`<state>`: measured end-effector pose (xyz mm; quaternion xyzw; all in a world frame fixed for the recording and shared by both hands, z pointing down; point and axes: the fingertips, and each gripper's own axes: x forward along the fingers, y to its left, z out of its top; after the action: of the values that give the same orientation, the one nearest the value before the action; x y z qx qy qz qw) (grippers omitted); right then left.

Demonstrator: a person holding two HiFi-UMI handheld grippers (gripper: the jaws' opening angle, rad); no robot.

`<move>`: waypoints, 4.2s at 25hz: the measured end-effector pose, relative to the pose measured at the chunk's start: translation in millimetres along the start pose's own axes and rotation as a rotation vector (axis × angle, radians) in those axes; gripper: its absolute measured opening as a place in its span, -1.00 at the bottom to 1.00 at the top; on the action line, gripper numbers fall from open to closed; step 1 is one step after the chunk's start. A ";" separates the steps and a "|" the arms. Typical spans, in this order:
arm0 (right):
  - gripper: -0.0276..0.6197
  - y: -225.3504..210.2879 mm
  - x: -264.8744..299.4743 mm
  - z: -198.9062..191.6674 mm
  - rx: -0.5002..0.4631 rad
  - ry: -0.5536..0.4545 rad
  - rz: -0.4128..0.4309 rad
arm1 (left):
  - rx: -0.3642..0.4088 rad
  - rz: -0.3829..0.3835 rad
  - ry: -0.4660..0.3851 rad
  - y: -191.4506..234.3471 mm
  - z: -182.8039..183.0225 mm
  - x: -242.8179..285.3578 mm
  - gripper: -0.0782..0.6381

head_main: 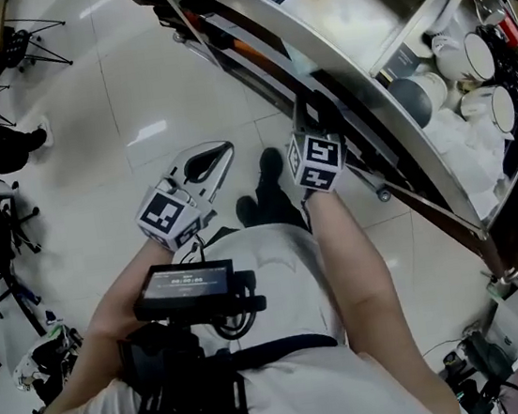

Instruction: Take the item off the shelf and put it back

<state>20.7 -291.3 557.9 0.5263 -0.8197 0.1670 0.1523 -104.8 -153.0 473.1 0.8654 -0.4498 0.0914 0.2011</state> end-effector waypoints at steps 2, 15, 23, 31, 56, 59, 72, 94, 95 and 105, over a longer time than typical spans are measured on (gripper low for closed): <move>-0.47 -7.7 16.7 -2.4 0.001 0.012 -0.025 | 0.002 0.009 -0.002 6.9 -4.7 0.2 -0.73; -0.47 -39.7 71.3 -13.4 0.165 0.080 -0.161 | -0.027 0.055 0.000 25.7 -8.1 -2.2 -0.73; -0.89 -51.2 67.0 1.5 0.214 0.028 -0.181 | -0.039 0.079 0.002 34.7 -14.1 -9.8 -0.73; -0.90 -49.0 61.3 10.9 0.215 -0.002 -0.165 | -0.036 0.066 -0.002 33.8 -11.2 -6.1 -0.73; -0.90 -34.9 23.6 20.4 0.140 -0.052 -0.077 | -0.003 0.063 -0.028 19.4 -5.0 -20.3 -0.73; -0.90 -30.1 10.1 18.1 0.124 -0.051 -0.053 | 0.000 0.064 -0.030 14.2 -2.0 -25.5 -0.73; -0.90 26.9 -63.2 12.7 0.058 -0.037 0.123 | 0.007 0.100 -0.041 -6.6 -6.5 -71.0 -0.75; -0.90 164.5 -220.6 90.9 0.015 -0.190 0.396 | 0.053 0.081 -0.127 -51.8 8.6 -172.9 -0.76; -0.90 167.5 -224.0 91.6 0.013 -0.193 0.399 | 0.055 0.079 -0.131 -52.8 8.7 -175.4 -0.76; -0.90 163.7 -239.3 88.7 0.015 -0.203 0.388 | 0.059 0.073 -0.155 -69.3 13.6 -183.0 -0.76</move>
<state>-39.9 -71.7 357.8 0.3740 -0.9155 0.1454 0.0302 -154.4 12.6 380.4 0.8585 -0.4923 0.0445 0.1367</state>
